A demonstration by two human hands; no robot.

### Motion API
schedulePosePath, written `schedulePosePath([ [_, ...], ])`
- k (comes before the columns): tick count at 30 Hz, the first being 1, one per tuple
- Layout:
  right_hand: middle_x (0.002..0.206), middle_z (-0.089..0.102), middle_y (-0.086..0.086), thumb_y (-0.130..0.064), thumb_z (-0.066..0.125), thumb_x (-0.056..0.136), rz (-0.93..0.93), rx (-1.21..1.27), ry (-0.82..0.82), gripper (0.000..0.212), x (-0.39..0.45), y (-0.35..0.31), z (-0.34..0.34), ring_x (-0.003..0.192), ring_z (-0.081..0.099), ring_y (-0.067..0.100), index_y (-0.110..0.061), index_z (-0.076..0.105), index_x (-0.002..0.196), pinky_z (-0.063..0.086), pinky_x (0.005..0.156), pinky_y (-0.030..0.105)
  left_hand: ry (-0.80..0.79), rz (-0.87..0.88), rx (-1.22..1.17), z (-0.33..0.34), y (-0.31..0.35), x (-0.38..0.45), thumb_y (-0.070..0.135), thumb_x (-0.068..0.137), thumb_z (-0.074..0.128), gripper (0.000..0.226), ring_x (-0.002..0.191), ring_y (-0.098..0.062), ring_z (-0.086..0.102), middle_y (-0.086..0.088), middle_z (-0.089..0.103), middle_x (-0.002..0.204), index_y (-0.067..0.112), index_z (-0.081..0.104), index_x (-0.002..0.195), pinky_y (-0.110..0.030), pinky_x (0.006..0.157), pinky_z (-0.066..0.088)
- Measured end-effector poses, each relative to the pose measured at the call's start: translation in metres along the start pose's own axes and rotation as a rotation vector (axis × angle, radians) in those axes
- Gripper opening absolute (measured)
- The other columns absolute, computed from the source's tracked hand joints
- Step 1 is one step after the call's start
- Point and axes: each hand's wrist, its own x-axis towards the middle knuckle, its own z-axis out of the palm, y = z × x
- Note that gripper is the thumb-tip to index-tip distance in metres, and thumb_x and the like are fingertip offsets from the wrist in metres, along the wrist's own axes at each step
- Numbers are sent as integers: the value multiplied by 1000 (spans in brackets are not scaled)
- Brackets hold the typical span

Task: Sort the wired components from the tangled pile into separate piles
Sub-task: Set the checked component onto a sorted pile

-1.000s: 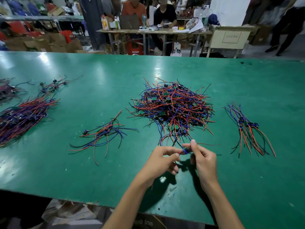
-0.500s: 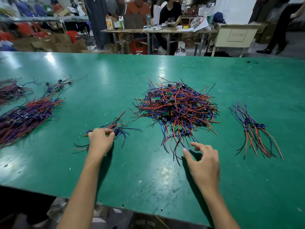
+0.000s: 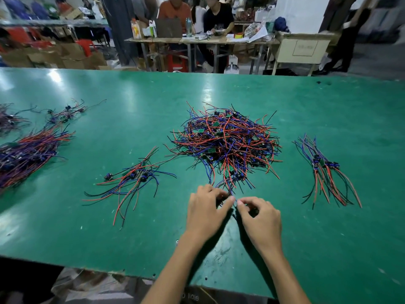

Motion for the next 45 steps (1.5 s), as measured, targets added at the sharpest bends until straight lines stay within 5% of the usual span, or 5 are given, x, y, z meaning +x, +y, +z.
schedulePosePath([
  [19,77,73,-14,-13,77,87,-20,326,-15,17,-4,1,-6,70,65,10,-26,74,77,50,68,23,136,-156,-456,9,-7,-7,36,94,66,18,101,2,61,17,74,86,39,65,112,-35,105,35],
  [28,71,60,-19,-23,84,80,-227,42,-186,12,-10,-3,-4,79,58,10,-31,76,77,47,77,33,213,-84,-734,-4,-1,-12,3,99,54,30,103,-11,69,5,73,105,26,67,112,-36,74,53],
  [34,79,71,-3,-17,75,89,-82,527,-226,9,-6,4,-9,67,62,21,-24,76,84,55,67,43,115,-51,-857,-9,2,-17,4,93,50,36,116,-17,65,-5,71,116,25,64,119,-36,85,55],
  [38,76,68,-4,-23,72,83,65,848,-115,7,-1,15,-16,73,60,9,-20,77,87,50,69,17,106,-14,-694,-8,0,-18,1,70,53,63,124,-14,59,9,69,121,35,61,122,-55,105,42],
  [45,77,71,-3,-13,65,82,234,1187,-77,16,2,16,-19,72,65,5,-18,81,82,52,69,13,168,164,-573,0,4,-19,5,86,74,48,101,-7,70,16,73,102,35,60,121,-30,97,50],
])
